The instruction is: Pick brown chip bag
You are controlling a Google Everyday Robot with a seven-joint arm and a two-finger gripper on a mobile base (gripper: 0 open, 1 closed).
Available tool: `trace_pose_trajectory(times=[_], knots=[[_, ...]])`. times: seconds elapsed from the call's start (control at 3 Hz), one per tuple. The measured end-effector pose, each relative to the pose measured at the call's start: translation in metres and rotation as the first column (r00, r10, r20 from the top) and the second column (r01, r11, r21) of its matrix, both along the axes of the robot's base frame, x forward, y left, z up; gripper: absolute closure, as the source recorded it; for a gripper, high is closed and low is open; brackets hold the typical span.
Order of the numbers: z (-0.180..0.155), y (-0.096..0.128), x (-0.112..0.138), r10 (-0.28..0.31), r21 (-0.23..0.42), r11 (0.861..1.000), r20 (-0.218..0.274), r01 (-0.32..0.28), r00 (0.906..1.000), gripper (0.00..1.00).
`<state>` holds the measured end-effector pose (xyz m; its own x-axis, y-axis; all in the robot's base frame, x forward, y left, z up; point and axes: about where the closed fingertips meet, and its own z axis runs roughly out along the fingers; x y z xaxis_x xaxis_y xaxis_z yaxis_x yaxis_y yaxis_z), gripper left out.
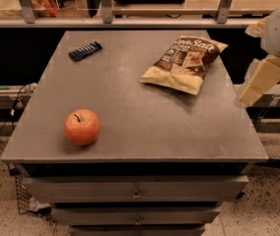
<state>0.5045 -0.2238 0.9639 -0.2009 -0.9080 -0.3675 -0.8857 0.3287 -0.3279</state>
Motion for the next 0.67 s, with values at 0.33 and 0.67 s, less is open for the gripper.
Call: trace_pose_trajectory(times=[0.33,0.67], knots=[[-0.013,-0.005,0.056,-0.062,0.115,0.992,0.041,0.057,0.9972,0.0],[-0.023,-0.006,0.105,-0.17,0.227,0.961,0.04,0.157,0.9846,0.0]])
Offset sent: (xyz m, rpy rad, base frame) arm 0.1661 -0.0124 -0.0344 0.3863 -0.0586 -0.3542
